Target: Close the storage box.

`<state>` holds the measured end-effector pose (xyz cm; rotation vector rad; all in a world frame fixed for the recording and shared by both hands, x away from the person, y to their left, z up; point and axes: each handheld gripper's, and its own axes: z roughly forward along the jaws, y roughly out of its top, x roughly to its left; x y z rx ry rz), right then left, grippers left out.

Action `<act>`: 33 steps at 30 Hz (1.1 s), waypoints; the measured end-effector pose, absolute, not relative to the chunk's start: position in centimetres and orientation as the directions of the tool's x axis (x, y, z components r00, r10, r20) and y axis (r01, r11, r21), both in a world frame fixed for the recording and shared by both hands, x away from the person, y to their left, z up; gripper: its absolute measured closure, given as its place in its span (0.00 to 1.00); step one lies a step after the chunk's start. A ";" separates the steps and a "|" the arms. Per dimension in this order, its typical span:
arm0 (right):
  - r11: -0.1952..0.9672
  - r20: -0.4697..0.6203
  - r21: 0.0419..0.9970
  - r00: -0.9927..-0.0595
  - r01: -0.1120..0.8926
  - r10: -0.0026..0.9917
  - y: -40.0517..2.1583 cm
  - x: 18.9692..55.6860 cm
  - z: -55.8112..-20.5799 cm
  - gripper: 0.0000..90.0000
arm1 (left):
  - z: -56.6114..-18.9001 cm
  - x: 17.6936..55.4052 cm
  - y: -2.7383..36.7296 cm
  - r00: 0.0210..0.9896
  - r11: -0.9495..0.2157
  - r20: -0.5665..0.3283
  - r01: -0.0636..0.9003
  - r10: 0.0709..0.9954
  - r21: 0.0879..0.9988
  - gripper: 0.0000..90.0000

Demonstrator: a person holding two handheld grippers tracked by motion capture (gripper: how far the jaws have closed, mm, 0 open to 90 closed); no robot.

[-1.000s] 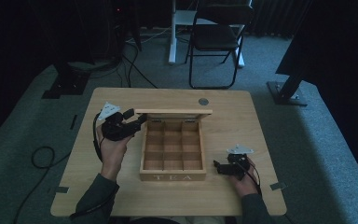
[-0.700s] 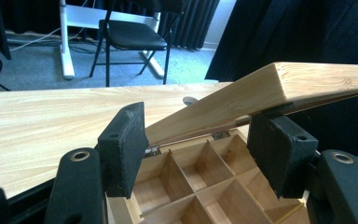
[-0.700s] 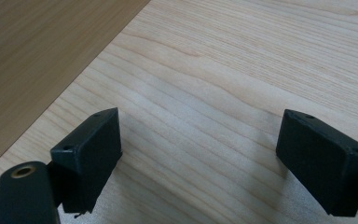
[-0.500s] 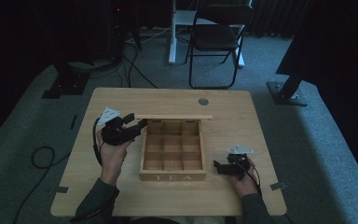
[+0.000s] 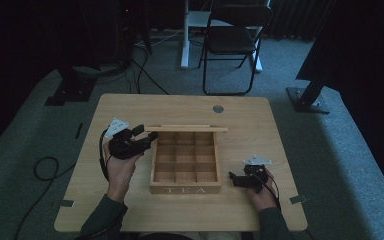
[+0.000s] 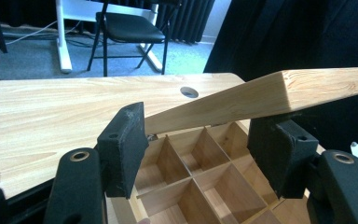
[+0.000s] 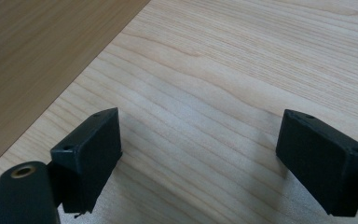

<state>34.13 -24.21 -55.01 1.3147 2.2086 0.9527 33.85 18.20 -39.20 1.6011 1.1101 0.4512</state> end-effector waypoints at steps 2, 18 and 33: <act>0.326 0.005 0.725 -0.479 0.606 0.878 -24.2 34.1 -55.0 0.15 | -39.3 33.8 18.2 0.495 0.019 -0.249 0.424 0.833 0.905 0.42; 0.323 0.007 0.726 -0.476 0.608 0.880 -24.2 34.1 -55.0 0.15 | -39.9 33.5 18.3 0.505 0.010 -0.258 0.442 0.823 0.897 0.40; 0.323 0.007 0.725 -0.476 0.608 0.880 -24.2 34.1 -55.0 0.15 | -40.3 33.2 18.4 0.514 -0.003 -0.271 0.471 0.814 0.882 0.40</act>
